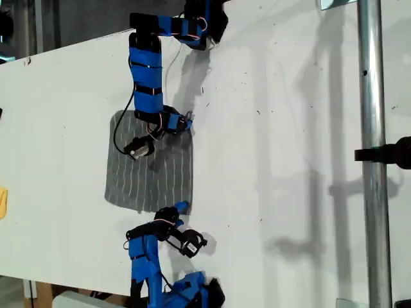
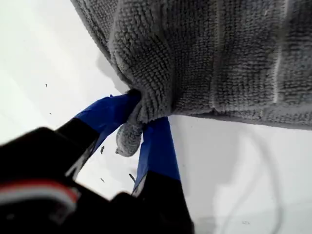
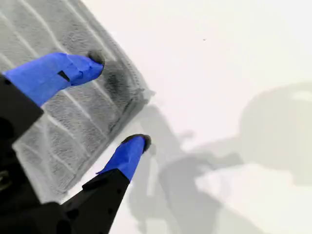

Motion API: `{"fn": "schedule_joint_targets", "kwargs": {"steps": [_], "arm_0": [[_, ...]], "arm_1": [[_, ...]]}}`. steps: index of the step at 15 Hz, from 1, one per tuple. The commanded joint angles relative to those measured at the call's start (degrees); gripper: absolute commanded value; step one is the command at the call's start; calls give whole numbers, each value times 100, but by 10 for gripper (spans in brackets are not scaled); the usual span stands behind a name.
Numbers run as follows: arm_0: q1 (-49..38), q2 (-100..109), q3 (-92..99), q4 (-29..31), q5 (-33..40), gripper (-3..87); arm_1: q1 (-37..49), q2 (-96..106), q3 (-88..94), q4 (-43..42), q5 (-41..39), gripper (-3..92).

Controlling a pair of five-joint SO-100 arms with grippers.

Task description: Grasp corners of a towel and fold twice.

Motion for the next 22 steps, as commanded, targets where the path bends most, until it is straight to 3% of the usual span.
{"fn": "schedule_joint_targets", "kwargs": {"steps": [1,3,6,9,13,18,20,22], "arm_0": [[193,-475,-615,-35,-114,203],[185,-817,-879,88,-158,146],[272,-932,-1187,255,-105,-20],[272,-870,-1582,773,-334,-28],[712,-149,-1898,2004,-1134,-29],[2092,2162,-703,2320,-2654,-29],[2057,2312,-580,2522,-2830,-29],[1389,2276,-571,2479,-2347,-29]], "arm_1": [[-62,220,-237,70,62,-2],[-79,281,-220,70,70,-2],[-79,299,-185,70,70,-2],[-149,404,-185,105,132,-2],[-861,1248,-246,562,747,-2],[-2707,492,-2276,1116,1916,-2],[-2786,589,-2663,1292,2048,-2],[-2250,1099,-2162,1529,2057,-2]]}}
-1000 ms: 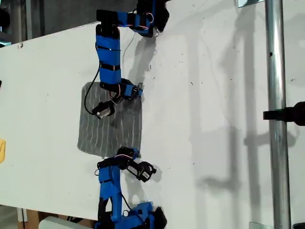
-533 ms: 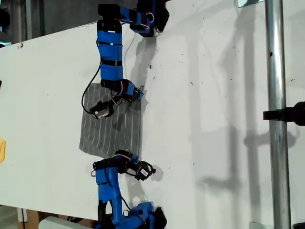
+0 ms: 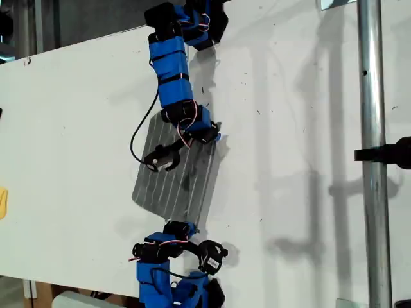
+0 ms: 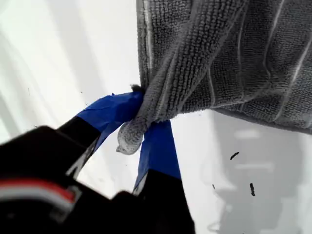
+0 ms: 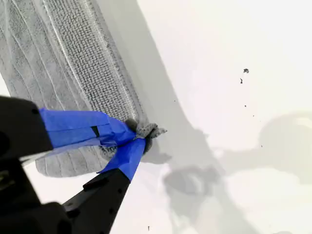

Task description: Grasp corners of a towel and fold twice.

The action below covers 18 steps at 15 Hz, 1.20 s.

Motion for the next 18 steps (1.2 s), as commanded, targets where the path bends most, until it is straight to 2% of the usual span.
{"fn": "schedule_joint_targets", "kwargs": {"steps": [1,4,8,11,14,16,18], "arm_0": [[-940,229,18,-316,817,-29],[-2215,-308,-79,-1441,2628,-29],[-2997,-2487,-2531,-1740,4509,-27],[-3498,-3322,-4482,-1380,4790,-27],[-3929,-3375,-4834,-1336,4772,-27],[-3920,-3401,-4623,-1248,4632,-27],[-3858,-3586,-4430,-1134,4386,-24]], "arm_1": [[782,940,501,316,79,-2],[2461,1723,1749,334,-580,-2],[3973,1951,1740,229,-1837,-2],[4500,2426,1521,114,-2417,-2],[4649,2646,1503,35,-2654,-2],[4421,2373,2004,-413,-2540,-2],[4201,1837,2681,-1283,-2373,-2]]}}
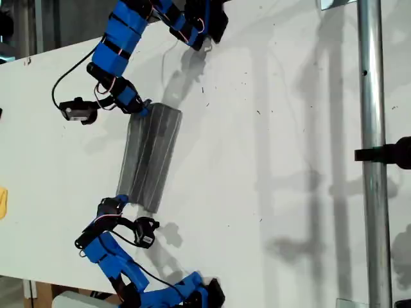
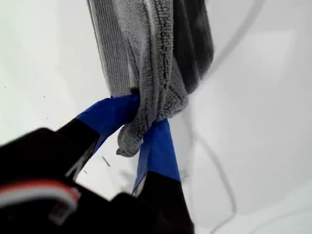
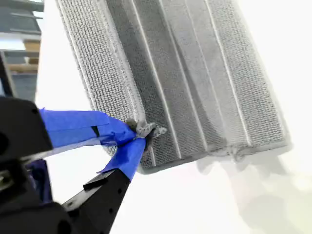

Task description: Grasp corners of a towel and fold twice.

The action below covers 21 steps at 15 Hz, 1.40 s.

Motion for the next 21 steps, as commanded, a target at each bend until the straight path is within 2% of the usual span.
{"fn": "schedule_joint_targets", "kwargs": {"steps": [1,3,7,9,10,11,12,13,15,19,21], "arm_0": [[-62,-53,44,202,-255,-22],[70,-255,97,457,-404,-18],[316,-316,703,360,-870,-9],[483,-343,765,466,-1143,42],[448,-431,817,413,-1187,134],[352,-624,756,439,-1213,200],[272,-659,721,589,-1292,244],[264,-571,545,984,-1274,272],[281,44,290,1740,-1512,297],[202,2268,1854,1828,-1687,273],[501,3621,2936,1705,-1925,264]], "arm_1": [[-264,-510,325,-721,264,-2],[-686,-949,510,-826,738,-2],[-1169,-1547,554,-993,1169,-2],[-1213,-1406,554,-923,1195,-2],[-1143,-1406,536,-905,1187,-2],[-1011,-1415,492,-809,1195,45],[-949,-1336,387,-562,1213,252],[-967,-1055,281,-272,1213,376],[-993,-132,185,246,1239,390],[-580,1187,580,1556,1898,396],[-782,1942,1063,2074,2593,397]]}}
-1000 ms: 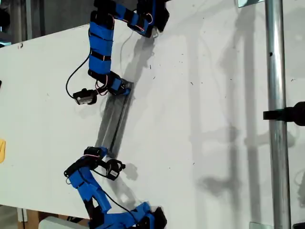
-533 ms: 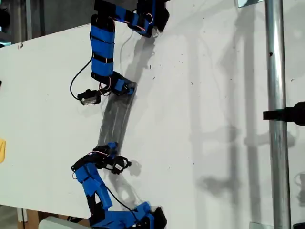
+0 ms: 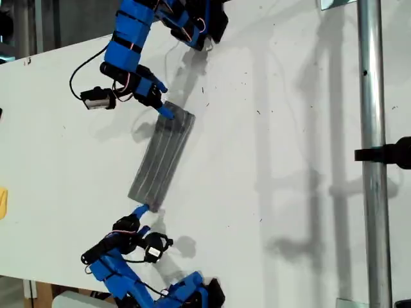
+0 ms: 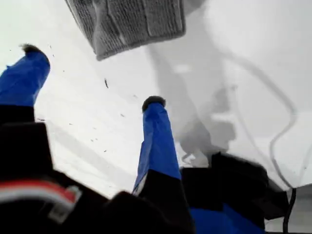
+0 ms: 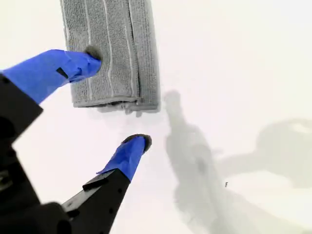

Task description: Grasp corners of a towel and fold twice.

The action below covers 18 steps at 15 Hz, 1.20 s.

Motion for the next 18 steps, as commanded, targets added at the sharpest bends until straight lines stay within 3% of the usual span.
{"fn": "schedule_joint_targets", "kwargs": {"steps": [1,3,5,6,8,11,13,15,18], "arm_0": [[457,2013,1116,-149,-334,187],[1362,4157,2848,-773,-1002,78],[2364,5924,4667,-1450,-2013,7],[2909,6478,5563,-2013,-2435,1],[3551,7084,7198,-2689,-3146,-4],[3894,7910,8402,-3155,-3208,-6],[3797,9053,9044,-3146,-2979,-26],[3797,10679,9527,-2276,-3085,-26],[3806,10652,9527,-2224,-3067,-26]], "arm_1": [[-448,1230,325,703,1107,383],[-1811,2426,668,1037,2962,324],[-3366,3234,1354,1380,5405,387],[-3595,3349,1512,1380,5959,421],[-3357,2900,1767,993,6047,489],[-2364,2303,2839,-835,5449,505],[-1415,1327,2927,-1907,4737,519],[-650,220,2470,-2399,4131,528],[-149,-1169,1767,-3155,3507,505]]}}
